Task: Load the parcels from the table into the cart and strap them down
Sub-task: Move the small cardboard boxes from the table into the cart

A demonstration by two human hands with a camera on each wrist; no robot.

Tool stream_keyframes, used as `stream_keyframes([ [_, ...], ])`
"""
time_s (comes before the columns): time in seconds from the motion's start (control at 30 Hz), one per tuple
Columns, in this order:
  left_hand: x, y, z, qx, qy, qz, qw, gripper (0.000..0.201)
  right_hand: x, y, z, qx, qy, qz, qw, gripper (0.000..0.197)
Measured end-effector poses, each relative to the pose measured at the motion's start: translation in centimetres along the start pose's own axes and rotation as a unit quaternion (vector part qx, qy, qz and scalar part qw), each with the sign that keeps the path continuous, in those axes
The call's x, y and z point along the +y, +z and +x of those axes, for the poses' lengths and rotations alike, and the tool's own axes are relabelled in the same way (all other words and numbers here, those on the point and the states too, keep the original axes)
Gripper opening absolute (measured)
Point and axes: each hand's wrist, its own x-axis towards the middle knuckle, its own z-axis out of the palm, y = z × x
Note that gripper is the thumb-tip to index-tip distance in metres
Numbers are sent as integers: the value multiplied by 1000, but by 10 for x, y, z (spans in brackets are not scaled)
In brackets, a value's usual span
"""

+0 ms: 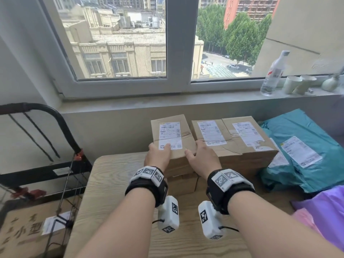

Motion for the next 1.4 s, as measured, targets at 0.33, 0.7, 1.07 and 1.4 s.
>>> stream_keyframes([
  [0.33,-8,-23,-28,52,-24,-23,998,48,-6,-10,-22,-19,5,109,994,37],
  [0.7,-13,-36,-61,1,-67,-224,972,72,12,-32,-48,-13,17,201,979,23],
  [1.07,-32,-49,-109,-18,-67,-246,967,85,20,-33,-64,-74,29,250,965,52],
  [1.4,-61,-90,-119,-50,-53,-283,956,70,-10,7,-73,-197,66,342,917,81],
])
